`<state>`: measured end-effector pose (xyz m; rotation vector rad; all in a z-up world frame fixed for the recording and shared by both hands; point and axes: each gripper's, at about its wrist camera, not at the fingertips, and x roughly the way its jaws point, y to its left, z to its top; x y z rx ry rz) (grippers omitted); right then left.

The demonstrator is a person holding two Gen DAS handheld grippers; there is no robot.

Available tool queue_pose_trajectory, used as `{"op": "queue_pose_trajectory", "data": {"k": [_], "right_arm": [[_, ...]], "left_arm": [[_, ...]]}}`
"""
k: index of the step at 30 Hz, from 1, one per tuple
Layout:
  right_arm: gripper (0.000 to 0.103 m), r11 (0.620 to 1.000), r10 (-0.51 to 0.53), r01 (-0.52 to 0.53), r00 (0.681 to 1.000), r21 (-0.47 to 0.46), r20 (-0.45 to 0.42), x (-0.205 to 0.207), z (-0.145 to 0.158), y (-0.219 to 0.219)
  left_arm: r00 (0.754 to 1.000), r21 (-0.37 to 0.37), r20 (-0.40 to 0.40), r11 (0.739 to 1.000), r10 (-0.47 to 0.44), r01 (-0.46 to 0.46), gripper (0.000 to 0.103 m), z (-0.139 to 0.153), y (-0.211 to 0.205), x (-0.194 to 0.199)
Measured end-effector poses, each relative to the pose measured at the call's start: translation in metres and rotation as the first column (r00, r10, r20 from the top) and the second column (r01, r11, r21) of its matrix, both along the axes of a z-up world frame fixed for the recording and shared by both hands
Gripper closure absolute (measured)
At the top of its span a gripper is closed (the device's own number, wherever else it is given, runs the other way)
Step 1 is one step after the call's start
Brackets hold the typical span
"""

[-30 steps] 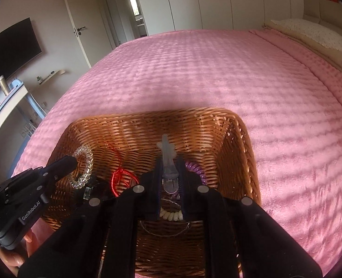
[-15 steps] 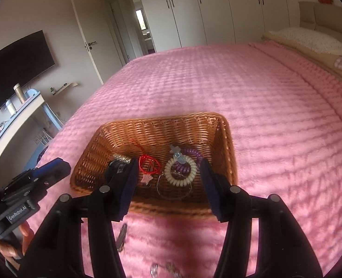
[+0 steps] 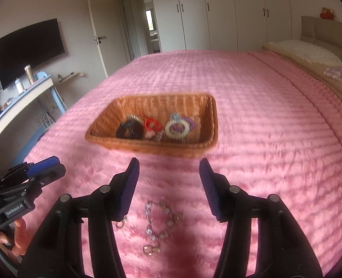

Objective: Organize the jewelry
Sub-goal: 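Move the left tool toward the keys while the right tool approaches the silver charm bracelet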

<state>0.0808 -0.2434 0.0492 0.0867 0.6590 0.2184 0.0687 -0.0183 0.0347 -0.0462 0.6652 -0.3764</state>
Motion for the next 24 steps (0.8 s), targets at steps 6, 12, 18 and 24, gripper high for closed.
{"op": "queue_pose_trajectory", "data": {"k": [6,12,18,24], "right_arm": [[0.066,1.000,0.019,-0.018,0.996,0.005,-0.082,0.003,-0.037,-0.002],[0.067,0.997,0.078,-0.079,0.985,-0.004,-0.153,0.008,-0.069,0.005],[0.069,0.993,0.096,-0.106,0.976,-0.043,-0.194,0.018,-0.094,0.015],[0.069,0.989,0.107,-0.127,0.971,-0.079,-0.213,0.026,-0.105,0.022]], "left_arm": [[0.993,-0.003,-0.109,0.999,-0.040,0.040,0.068,-0.045,-0.012,0.001],[0.979,0.024,-0.181,0.994,-0.097,0.103,0.068,-0.071,-0.030,0.003],[0.966,0.078,-0.213,0.983,-0.146,0.166,0.069,-0.085,-0.049,0.002],[0.966,0.082,-0.218,0.984,-0.139,0.160,0.069,-0.089,-0.054,0.012]]}}
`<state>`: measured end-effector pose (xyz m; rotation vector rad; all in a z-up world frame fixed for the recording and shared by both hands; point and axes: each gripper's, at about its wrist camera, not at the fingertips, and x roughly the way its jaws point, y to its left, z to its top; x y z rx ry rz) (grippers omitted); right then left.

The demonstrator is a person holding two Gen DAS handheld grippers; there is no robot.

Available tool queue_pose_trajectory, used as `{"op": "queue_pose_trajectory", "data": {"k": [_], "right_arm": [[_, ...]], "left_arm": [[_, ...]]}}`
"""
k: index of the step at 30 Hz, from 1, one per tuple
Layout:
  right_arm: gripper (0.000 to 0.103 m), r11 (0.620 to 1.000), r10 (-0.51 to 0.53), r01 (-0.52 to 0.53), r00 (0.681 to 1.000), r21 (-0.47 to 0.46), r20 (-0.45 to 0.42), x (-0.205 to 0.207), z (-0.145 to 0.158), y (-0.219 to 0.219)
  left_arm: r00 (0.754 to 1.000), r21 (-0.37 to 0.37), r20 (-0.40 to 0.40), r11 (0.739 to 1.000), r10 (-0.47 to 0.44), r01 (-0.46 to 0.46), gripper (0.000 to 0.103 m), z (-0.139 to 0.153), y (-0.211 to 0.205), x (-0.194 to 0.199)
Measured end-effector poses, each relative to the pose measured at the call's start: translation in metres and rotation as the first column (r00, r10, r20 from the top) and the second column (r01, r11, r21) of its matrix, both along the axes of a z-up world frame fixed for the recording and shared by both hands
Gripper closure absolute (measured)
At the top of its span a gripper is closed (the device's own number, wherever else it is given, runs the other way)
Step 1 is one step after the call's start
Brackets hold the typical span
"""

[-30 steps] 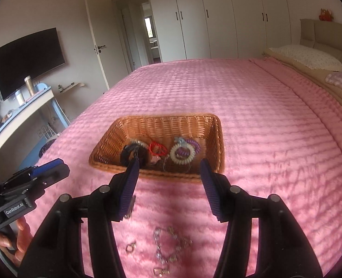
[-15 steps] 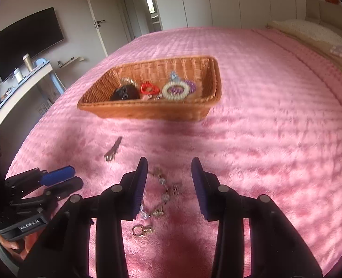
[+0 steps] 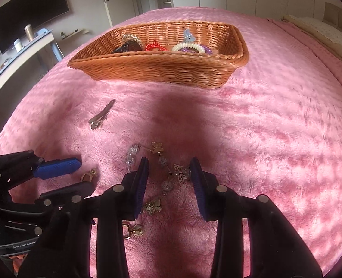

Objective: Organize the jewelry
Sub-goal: 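Move the left tool toward the keys while the right tool approaches the silver charm bracelet, then grasp the gold buckle charm with the left tool while the right tool grasps the charm bracelet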

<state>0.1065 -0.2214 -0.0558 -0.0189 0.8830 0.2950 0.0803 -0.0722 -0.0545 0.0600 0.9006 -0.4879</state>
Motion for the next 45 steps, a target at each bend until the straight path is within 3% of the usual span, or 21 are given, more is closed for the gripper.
{"op": "queue_pose_trajectory", "data": {"k": [3,5,6,7,12,21,26,38,45], "right_arm": [[0.069,1.000,0.011,-0.011,1.000,-0.023,0.004,0.002,-0.003,0.004],[0.084,0.999,0.022,-0.022,1.000,-0.033,0.010,0.002,-0.003,0.007],[0.088,0.999,0.030,-0.030,0.999,-0.040,0.016,0.001,-0.003,0.008],[0.093,0.998,0.041,-0.040,0.999,-0.050,0.023,-0.001,-0.003,0.011],[0.094,0.996,0.049,-0.045,0.997,-0.076,0.052,-0.007,0.001,0.017],[0.094,0.992,0.050,-0.052,0.999,0.119,0.020,-0.016,0.021,-0.002],[0.096,0.984,0.054,-0.060,0.998,0.170,0.035,-0.025,0.044,-0.002],[0.096,0.987,0.042,-0.058,0.994,0.152,0.103,-0.038,0.085,0.000],[0.096,0.986,0.030,-0.059,0.983,0.157,0.180,-0.035,0.123,0.000]], "left_arm": [[1.000,0.034,0.017,0.999,-0.012,0.012,0.069,0.000,-0.008,0.000],[1.000,0.050,0.027,0.999,-0.004,0.003,0.078,-0.001,-0.010,-0.002],[0.999,0.055,0.033,0.998,0.002,-0.004,0.087,-0.001,-0.009,-0.003],[0.999,0.050,0.033,0.999,0.005,-0.006,0.090,-0.001,-0.008,-0.004],[0.998,0.048,0.056,0.999,0.012,-0.015,0.091,0.002,-0.006,-0.007],[0.998,-0.073,0.066,0.997,0.026,-0.021,0.091,0.015,0.014,-0.011],[0.996,-0.137,0.089,0.990,0.027,-0.015,0.091,0.031,0.027,-0.017],[0.983,-0.185,0.175,0.983,0.046,-0.013,0.091,0.076,0.047,-0.024],[0.968,-0.172,0.244,0.985,0.051,-0.008,0.091,0.109,0.052,-0.010]]}}
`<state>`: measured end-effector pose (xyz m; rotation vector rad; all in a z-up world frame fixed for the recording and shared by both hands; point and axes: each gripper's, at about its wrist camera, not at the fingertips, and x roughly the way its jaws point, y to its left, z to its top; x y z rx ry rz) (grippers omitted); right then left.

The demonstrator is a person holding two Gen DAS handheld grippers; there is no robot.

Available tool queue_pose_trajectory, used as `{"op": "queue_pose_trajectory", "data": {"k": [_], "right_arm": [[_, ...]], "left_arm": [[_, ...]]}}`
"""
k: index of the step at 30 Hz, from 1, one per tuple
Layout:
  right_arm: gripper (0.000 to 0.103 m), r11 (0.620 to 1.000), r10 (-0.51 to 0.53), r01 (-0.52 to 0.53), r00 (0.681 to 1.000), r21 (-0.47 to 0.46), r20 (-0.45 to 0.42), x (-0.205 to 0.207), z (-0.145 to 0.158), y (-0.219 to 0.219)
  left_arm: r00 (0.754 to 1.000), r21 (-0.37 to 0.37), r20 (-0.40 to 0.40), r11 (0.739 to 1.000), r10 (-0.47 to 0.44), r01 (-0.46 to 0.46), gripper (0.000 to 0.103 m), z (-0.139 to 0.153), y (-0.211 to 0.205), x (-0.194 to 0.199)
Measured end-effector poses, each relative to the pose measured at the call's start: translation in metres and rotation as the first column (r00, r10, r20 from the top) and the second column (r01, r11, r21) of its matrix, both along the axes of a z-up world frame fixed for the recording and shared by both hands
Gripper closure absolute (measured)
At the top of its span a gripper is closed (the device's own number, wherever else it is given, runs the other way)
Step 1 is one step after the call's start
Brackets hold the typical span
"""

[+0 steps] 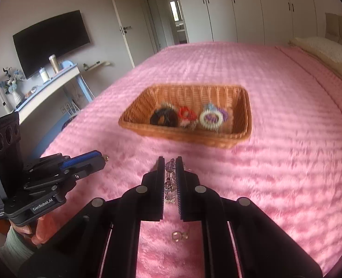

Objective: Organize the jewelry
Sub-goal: 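Grasp the gold buckle charm with the left tool while the right tool grasps the charm bracelet, then carry the buckle charm and charm bracelet into the basket and open both tools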

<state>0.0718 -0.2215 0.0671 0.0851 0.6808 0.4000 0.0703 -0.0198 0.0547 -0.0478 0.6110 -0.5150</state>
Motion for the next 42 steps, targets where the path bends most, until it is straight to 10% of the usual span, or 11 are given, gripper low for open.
{"op": "queue_pose_trajectory", "data": {"k": [11,23,30,33,37,42], "right_arm": [[0.096,0.998,-0.059,0.057,0.995,0.033,0.084,0.090,0.053,0.005],[0.095,0.993,-0.114,0.115,0.991,0.015,-0.064,0.215,-0.014,0.023],[0.095,0.993,-0.119,0.121,0.986,0.010,-0.116,0.230,-0.043,0.027],[0.093,0.992,-0.119,0.123,0.985,0.027,-0.125,0.228,-0.043,0.024],[0.053,0.989,-0.150,0.151,0.986,0.009,-0.079,0.209,-0.026,0.020],[0.053,0.993,-0.114,0.115,0.993,0.028,-0.025,0.164,0.006,0.019]], "left_arm": [[0.999,-0.015,0.022,0.999,0.030,-0.030,0.091,0.033,0.005,0.105],[0.988,0.015,-0.109,0.994,0.106,-0.105,0.091,-0.026,0.006,0.213],[0.983,0.035,-0.138,0.993,0.121,-0.117,0.090,-0.043,0.009,0.222],[0.986,0.014,-0.126,0.994,0.112,-0.111,0.072,-0.037,0.012,0.217],[0.992,-0.029,-0.081,0.995,0.095,-0.097,0.059,-0.015,0.019,0.192],[0.995,-0.049,-0.024,0.994,0.093,-0.094,0.057,0.016,0.026,0.143]]}}
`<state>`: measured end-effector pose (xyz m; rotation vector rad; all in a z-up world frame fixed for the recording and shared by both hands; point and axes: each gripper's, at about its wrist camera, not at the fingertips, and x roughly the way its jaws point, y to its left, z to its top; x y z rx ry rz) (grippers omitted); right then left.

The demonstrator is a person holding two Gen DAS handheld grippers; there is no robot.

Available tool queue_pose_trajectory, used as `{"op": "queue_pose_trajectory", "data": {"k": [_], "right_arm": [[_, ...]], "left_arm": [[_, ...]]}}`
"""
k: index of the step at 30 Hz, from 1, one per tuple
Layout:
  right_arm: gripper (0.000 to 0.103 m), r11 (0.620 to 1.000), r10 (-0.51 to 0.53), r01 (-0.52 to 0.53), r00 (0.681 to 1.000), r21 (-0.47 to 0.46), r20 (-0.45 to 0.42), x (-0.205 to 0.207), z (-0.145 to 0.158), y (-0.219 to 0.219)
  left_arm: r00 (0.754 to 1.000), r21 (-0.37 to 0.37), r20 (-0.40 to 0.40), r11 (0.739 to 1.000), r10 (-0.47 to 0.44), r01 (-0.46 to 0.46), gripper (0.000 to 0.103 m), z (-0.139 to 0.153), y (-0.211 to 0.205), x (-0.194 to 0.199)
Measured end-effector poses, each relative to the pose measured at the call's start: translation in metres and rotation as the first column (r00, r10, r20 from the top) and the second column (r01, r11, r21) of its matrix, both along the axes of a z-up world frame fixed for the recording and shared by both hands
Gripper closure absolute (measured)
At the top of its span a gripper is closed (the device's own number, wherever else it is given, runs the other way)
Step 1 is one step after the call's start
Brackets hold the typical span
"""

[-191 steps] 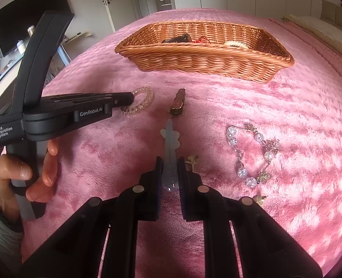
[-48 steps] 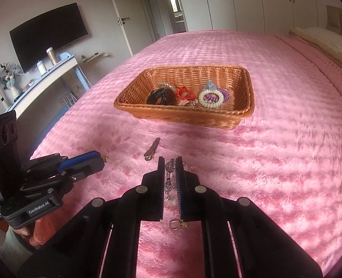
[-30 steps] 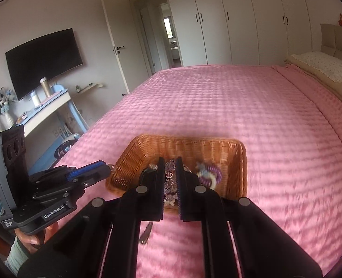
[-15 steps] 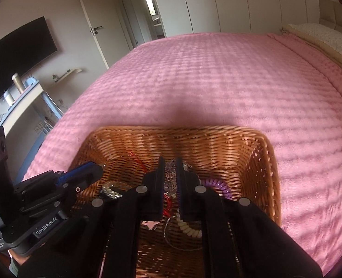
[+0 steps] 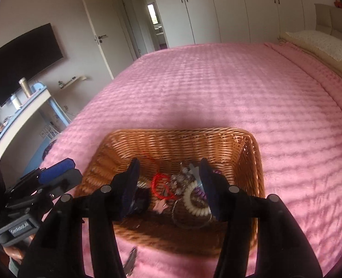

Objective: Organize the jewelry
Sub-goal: 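Carry the buckle charm and charm bracelet into the basket and open both tools, then move the left tool to the silver key while the right tool grasps the gold buckle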

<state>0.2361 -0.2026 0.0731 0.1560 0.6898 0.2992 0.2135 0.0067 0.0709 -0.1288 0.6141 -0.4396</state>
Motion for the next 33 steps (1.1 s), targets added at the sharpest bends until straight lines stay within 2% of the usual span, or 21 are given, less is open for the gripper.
{"op": "queue_pose_trajectory", "data": {"k": [4,7,10,15,23,26,29,33], "right_arm": [[0.053,1.000,0.019,-0.018,0.999,-0.014,0.037,-0.060,0.016,-0.005],[0.053,0.999,0.018,-0.016,0.999,-0.030,0.040,-0.106,0.014,-0.009],[0.053,0.999,0.005,-0.003,1.000,-0.050,0.029,-0.146,0.001,-0.014],[0.053,0.998,-0.011,0.009,0.999,-0.061,-0.032,-0.193,-0.036,-0.020],[0.057,0.999,0.009,-0.016,0.980,-0.034,-0.198,-0.215,-0.101,-0.009],[0.061,0.998,-0.018,0.003,0.975,-0.068,-0.222,-0.212,-0.116,-0.002],[0.064,0.999,-0.034,0.024,0.967,-0.045,-0.252,-0.204,-0.130,-0.006],[0.067,0.998,-0.035,0.022,0.975,-0.060,-0.220,-0.204,-0.130,0.003]], "left_arm": [[0.999,-0.040,0.035,0.999,-0.001,0.003,0.054,0.019,0.013,-0.050],[0.999,-0.054,0.051,0.999,0.007,-0.004,0.054,0.025,0.020,-0.087],[0.999,-0.070,0.050,0.997,0.016,-0.013,0.054,0.022,0.027,-0.120],[0.999,-0.059,0.009,0.998,0.031,-0.031,0.054,-0.003,0.033,-0.159],[0.997,-0.047,-0.079,0.998,0.028,-0.031,0.054,-0.045,0.035,-0.177],[0.996,-0.029,-0.093,0.999,0.019,-0.022,0.054,-0.053,0.034,-0.179],[0.995,-0.020,-0.104,1.000,0.012,-0.014,0.054,-0.060,0.032,-0.179],[0.991,-0.023,-0.136,1.000,0.002,-0.005,0.054,-0.072,0.030,-0.173]]}}
